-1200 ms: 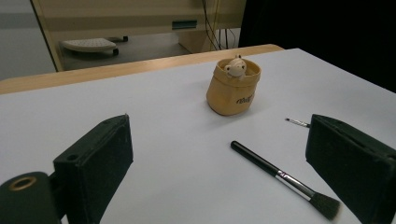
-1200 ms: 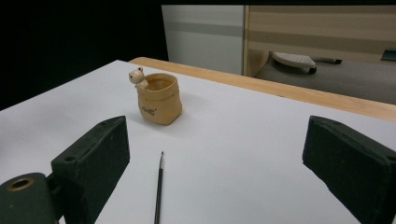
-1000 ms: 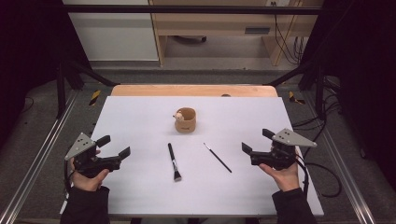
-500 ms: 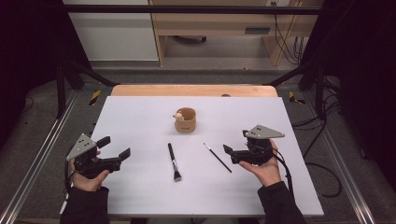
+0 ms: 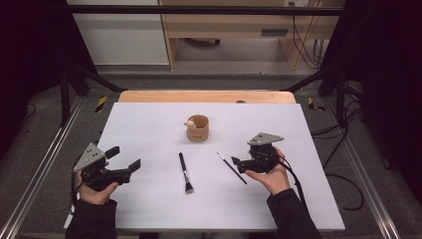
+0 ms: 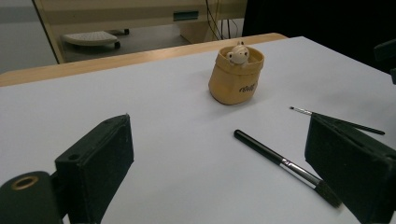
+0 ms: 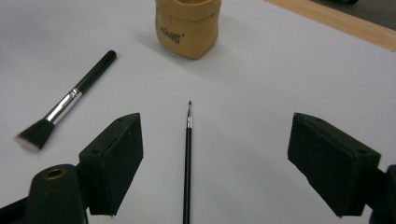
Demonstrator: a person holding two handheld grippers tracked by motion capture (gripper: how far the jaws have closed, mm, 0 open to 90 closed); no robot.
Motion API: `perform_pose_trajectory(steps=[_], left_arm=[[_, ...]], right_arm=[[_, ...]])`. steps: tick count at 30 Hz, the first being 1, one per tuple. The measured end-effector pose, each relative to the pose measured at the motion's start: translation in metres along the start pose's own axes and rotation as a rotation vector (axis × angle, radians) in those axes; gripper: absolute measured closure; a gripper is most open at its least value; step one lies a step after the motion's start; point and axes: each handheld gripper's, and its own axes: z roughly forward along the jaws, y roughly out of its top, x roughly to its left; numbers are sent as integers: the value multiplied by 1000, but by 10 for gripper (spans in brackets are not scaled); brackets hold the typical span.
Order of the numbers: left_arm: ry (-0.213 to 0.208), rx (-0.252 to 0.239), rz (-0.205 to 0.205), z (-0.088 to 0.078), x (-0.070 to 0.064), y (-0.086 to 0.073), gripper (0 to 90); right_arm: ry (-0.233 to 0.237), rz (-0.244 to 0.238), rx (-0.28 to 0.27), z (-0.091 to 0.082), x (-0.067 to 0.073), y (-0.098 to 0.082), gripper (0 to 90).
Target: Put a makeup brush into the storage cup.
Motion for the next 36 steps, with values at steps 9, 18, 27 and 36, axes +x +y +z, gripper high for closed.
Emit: perform_pose_trajectory(steps=[9, 18, 27, 36], left_arm=[[1, 9, 6, 2, -1, -1, 74], [-1, 10, 9, 3, -3, -1, 76], [-6, 14, 12, 4, -4, -1, 78], [-9, 17, 12, 5, -4, -1, 82]], right_arm=[[-7, -49, 105, 25, 7, 0, 241], [-3, -77, 204, 48, 14, 0, 304], [-4, -95, 312, 68, 17, -2, 426], [4, -108, 364, 74, 15, -4, 566]])
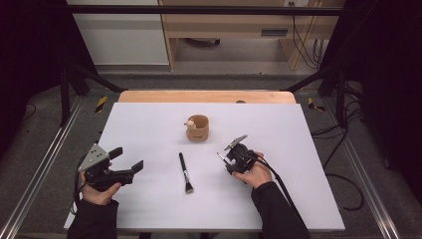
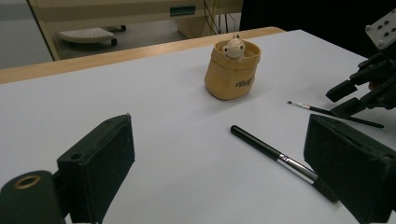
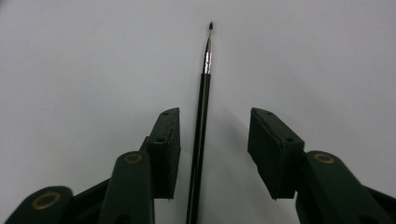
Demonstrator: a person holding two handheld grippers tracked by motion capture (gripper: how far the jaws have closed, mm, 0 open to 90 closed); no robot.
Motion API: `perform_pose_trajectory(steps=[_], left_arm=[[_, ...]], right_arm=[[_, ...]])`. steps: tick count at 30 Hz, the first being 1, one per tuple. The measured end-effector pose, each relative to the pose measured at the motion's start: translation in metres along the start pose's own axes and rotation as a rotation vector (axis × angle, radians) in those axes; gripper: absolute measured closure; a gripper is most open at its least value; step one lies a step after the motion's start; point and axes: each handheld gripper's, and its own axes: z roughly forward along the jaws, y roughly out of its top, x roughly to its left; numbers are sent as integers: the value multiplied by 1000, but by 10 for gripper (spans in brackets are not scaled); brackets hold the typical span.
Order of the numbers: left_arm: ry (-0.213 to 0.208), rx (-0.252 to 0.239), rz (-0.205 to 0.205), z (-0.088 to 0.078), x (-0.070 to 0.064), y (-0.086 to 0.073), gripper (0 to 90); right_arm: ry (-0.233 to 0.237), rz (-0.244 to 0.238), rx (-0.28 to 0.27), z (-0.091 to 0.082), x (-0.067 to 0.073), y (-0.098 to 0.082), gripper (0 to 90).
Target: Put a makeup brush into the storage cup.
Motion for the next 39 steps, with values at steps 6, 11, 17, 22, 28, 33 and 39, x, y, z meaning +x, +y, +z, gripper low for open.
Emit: perform_pose_trajectory(steps=[6, 11, 17, 22, 28, 33, 39], left_arm=[[-1, 0, 1, 0, 0, 0, 83], [-2, 2, 2, 0, 0, 0, 84], [-3, 3, 3, 0, 0, 0, 85], [-3, 3, 3, 0, 0, 0, 85], [-2, 2, 2, 0, 0, 0, 86], [-3, 5, 5, 1, 0, 0, 86], [-5, 5, 5, 1, -1, 0, 87]], right_arm=[[21, -15, 27, 3, 0, 0, 658], [43, -5, 36, 4, -1, 0, 728], [86, 2, 40, 4, -2, 0, 798], [99, 1, 36, 4, -4, 0, 840], [106, -14, 36, 4, -4, 0, 853], [86, -15, 36, 4, -4, -1, 769], [99, -16, 24, -7, -4, 3, 688]])
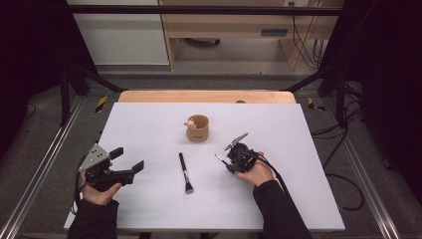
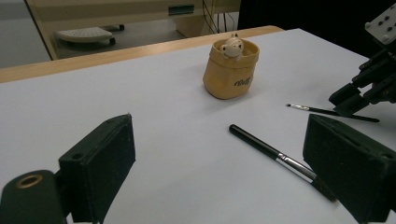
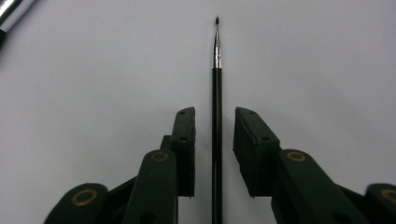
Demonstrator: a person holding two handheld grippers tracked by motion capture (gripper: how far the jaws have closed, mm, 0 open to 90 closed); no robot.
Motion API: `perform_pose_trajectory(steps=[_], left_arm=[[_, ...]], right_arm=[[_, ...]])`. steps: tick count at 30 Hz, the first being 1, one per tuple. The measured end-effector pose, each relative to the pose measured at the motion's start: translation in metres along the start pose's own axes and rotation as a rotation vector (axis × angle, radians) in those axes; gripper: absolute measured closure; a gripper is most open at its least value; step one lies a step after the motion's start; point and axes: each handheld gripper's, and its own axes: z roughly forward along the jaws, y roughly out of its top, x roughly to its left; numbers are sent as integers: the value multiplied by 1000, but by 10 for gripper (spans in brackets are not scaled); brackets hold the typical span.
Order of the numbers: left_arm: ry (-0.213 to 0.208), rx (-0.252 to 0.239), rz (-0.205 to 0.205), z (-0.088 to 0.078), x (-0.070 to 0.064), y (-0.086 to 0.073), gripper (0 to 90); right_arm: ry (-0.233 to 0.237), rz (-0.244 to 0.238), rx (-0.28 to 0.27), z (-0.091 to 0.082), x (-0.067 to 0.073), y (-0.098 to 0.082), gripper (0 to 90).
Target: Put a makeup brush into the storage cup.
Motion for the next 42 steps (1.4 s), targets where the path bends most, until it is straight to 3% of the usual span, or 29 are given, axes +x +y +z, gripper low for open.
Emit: perform_pose_trajectory(steps=[8, 14, 18, 21, 23, 36, 38, 42], left_arm=[[-3, 4, 2, 1, -1, 0, 88], [-3, 6, 1, 1, 0, 0, 88], [-4, 10, 6, 1, 0, 0, 88], [-4, 11, 7, 1, -1, 0, 88], [-4, 11, 6, 1, 0, 0, 89], [-5, 14, 7, 2, -1, -1, 90], [-5, 14, 7, 2, -1, -1, 90], [-6, 15, 7, 3, -1, -1, 90]], right_arm=[[-11, -42, 66, -7, -2, 10, 678], [-13, -46, 147, 2, 0, 11, 708], [-8, -68, 168, 5, 0, 10, 732], [-11, -70, 178, 7, -1, 10, 744], [-16, -45, 195, 9, 1, 10, 760], [21, -62, 200, 10, -3, 10, 850], [19, -28, 213, 9, -1, 12, 855], [16, -27, 209, 10, 0, 12, 857]])
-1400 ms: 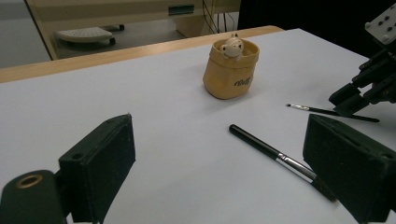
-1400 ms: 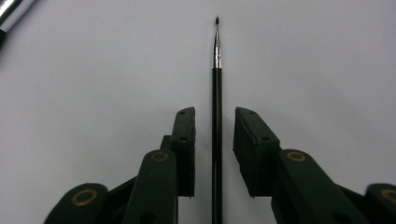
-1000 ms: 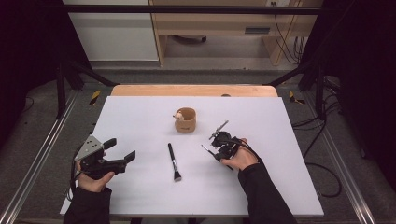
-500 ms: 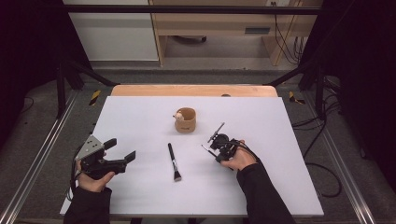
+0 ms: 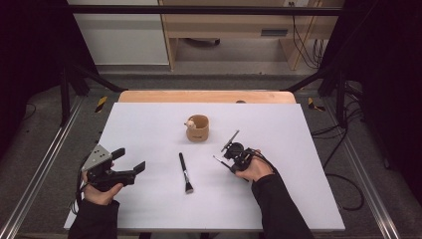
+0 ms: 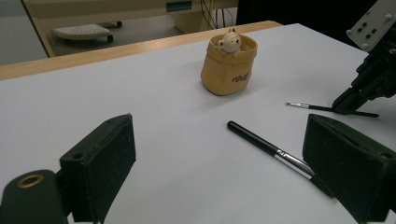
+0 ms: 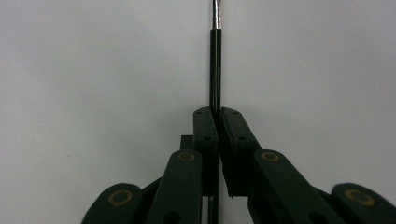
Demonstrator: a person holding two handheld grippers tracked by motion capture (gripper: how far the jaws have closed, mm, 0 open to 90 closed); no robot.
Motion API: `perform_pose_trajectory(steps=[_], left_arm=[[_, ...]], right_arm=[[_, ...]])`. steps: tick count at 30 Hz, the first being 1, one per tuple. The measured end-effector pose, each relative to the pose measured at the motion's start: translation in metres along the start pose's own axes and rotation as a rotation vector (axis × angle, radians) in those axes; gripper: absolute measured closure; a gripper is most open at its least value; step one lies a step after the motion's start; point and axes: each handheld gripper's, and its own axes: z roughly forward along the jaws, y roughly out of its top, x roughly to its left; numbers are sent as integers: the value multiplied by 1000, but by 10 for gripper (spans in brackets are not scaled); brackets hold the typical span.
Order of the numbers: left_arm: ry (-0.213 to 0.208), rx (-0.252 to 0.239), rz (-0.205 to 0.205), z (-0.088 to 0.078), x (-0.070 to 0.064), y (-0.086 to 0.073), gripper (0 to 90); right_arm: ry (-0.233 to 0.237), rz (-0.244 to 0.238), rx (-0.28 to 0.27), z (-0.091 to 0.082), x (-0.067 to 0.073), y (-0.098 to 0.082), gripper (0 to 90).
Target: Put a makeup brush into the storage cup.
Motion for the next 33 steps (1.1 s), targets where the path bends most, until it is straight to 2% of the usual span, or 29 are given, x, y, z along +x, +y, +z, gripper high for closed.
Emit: perform_pose_trajectory(steps=[6, 9, 10, 12, 13, 14, 15, 19, 20, 24, 25, 28, 29, 33], left_arm=[[1, -2, -1, 0, 0, 0, 91], [1, -3, -3, 0, 0, 0, 91], [1, -3, -2, 0, 0, 0, 91], [1, -3, -2, 0, 0, 0, 92], [0, -3, -2, 0, 0, 0, 92], [0, -3, -3, 0, 0, 0, 92], [-2, -4, -4, 0, -1, 0, 92], [-2, -4, -5, 0, -1, 0, 92], [-4, -6, -7, 0, -1, 0, 93], [-6, -6, -9, 0, -2, 1, 93], [-7, -7, -12, 0, -3, 1, 93], [-8, -8, -12, 0, -4, 1, 94], [-9, -11, -13, 0, -5, 2, 95], [-16, -14, -17, 1, -8, 3, 96]], right_arm=[[-8, -9, -2, -1, 0, 0, 858], [-12, 0, -28, -7, 0, -2, 859], [-10, -21, -46, -9, -1, -3, 859], [-7, -5, -51, -12, 0, -3, 859], [-1, 2, -65, -14, 1, -3, 859], [-3, -18, -83, -17, 0, -5, 859], [4, -18, -104, -21, 0, -6, 859], [11, -19, -132, -28, 0, -8, 859], [19, -18, -158, -33, 1, -10, 859], [31, -12, -191, -39, 3, -12, 859], [38, -11, -219, -44, 4, -14, 859], [38, -15, -248, -48, 5, -15, 859], [40, -14, -277, -52, 6, -17, 859], [50, -1, -339, -58, 8, -22, 859]])
